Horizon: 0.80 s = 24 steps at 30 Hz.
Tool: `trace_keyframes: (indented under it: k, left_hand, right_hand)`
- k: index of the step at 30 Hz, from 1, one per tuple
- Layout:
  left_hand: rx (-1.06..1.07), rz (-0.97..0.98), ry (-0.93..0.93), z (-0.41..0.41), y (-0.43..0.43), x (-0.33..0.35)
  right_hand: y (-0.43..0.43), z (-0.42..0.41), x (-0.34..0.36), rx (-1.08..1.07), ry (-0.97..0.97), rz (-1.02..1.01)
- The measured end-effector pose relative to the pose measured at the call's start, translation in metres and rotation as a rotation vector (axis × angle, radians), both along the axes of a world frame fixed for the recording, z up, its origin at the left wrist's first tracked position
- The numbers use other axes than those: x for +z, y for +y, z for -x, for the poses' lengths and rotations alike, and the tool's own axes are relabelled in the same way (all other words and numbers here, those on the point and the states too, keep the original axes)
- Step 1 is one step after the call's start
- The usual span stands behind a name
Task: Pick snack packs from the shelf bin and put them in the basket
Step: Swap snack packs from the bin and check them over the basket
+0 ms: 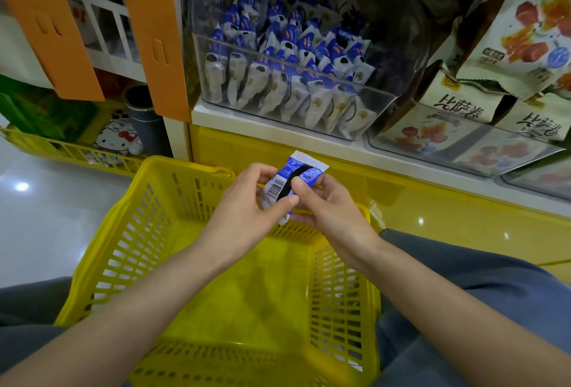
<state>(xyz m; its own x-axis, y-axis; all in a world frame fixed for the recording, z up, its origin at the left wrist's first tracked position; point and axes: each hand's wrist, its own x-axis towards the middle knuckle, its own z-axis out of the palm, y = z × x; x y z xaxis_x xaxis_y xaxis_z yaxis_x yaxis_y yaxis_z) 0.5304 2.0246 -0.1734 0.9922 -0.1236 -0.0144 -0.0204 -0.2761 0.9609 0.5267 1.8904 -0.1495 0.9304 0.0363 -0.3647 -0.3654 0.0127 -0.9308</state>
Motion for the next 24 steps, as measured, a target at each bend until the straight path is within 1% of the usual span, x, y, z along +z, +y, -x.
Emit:
trace_keyframes:
  k: [4,7,11,14,18,20,24]
  left_hand:
    - [-0.057,0.037,0.054,-0.001,0.004,0.001]
    - [-0.125,0.031,0.069,-0.003,0.007,0.001]
    - [-0.157,0.013,0.070,-0.003,0.006,-0.002]
    - [-0.137,-0.092,-0.001,-0.002,0.007,-0.001]
    - [-0.120,-0.348,-0.167,0.003,0.012,0.000]
    - [-0.114,-0.440,-0.219,0.004,0.015,0.000]
    - [-0.093,-0.451,-0.218,0.003,0.015,0.002]
  right_hand:
    - [0.000,0.001,-0.002,0.020,-0.003,0.023]
    - [-0.002,0.001,-0.004,0.021,-0.040,0.032]
    - [-0.001,0.001,-0.006,0.014,-0.068,0.095]
    - [0.001,0.002,-0.006,0.017,-0.067,0.066]
    - [0.005,0.003,-0.009,0.051,-0.099,0.081]
    - [0.007,0.005,-0.010,0.074,-0.106,0.089]
    - [0.010,0.006,-0.011,0.083,-0.100,0.072]
